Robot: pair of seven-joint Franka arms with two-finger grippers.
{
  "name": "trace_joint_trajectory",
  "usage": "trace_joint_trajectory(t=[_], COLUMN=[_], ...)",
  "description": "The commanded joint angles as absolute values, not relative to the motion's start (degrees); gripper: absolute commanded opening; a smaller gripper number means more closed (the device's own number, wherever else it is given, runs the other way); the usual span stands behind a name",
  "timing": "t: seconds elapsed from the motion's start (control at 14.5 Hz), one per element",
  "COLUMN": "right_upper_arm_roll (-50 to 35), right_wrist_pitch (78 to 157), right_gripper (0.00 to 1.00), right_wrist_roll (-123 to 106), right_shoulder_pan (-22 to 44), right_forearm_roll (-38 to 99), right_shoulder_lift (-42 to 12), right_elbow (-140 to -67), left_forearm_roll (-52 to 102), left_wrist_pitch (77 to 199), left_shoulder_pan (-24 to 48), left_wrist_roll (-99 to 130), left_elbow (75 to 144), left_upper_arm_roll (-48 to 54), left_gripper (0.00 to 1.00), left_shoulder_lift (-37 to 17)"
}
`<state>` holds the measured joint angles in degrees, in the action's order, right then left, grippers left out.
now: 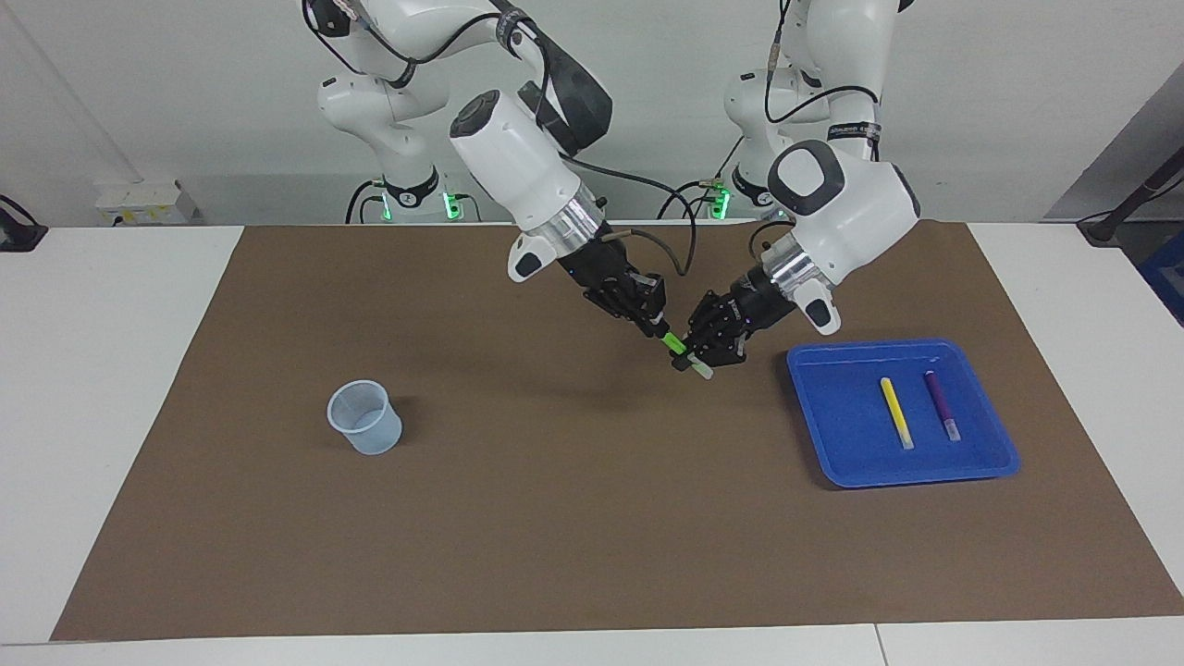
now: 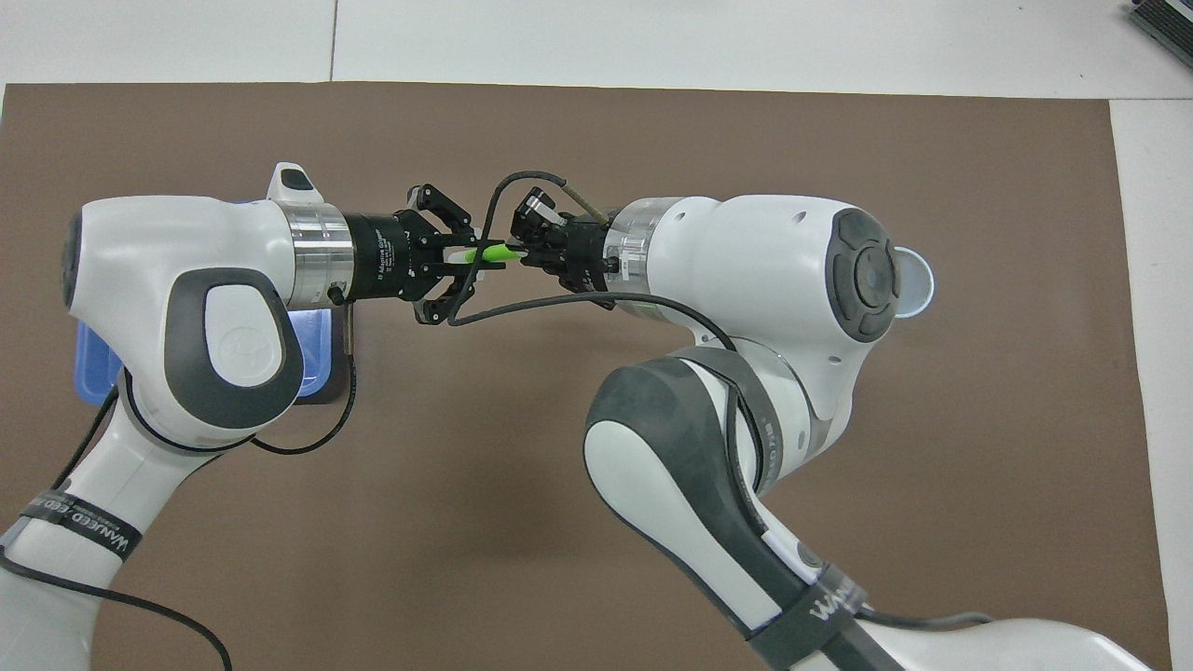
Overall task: Right arm passes pens to left for tray arrangement
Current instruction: 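Grasp the green pen with the left gripper from the right gripper, then lower the green pen into the tray while the right gripper withdraws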
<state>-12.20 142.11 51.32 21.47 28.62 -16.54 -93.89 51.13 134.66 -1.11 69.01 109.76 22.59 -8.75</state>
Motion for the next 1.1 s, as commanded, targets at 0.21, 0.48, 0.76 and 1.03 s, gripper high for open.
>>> trace_joint_trajectory(t=[0.21, 0.48, 0.76, 1.03], right_upper_arm_roll=[-11.9, -11.8, -11.6, -11.6], right_wrist_pitch=[141.9, 128.9, 116.2, 104.1], right_gripper=[1.0, 1.0, 1.0, 1.0], right_wrist_roll=[51.0, 44.9, 30.8, 17.2], right_shoulder_pan=[20.0, 13.8, 6.0, 0.5], right_forearm_roll=[28.3, 22.8, 21.3, 12.2], right_shoulder_lift=[-17.0, -15.7, -11.4, -7.1], right_elbow=[-93.0, -89.5, -89.5, -90.1], left_forearm_roll=[51.5, 45.5, 33.1, 32.6], left_wrist_pitch=[131.0, 126.7, 120.2, 119.4], left_shoulder_pan=[-2.4, -5.2, -7.8, -9.8], left_wrist_roll=[65.6, 58.8, 49.0, 33.6], left_elbow=[111.1, 110.7, 108.6, 110.2], left_upper_arm_roll=[22.3, 22.2, 22.2, 22.0], left_gripper=[0.0, 0.0, 0.0, 0.0], left_shoulder_lift=[-6.7, -6.4, -6.7, -5.9])
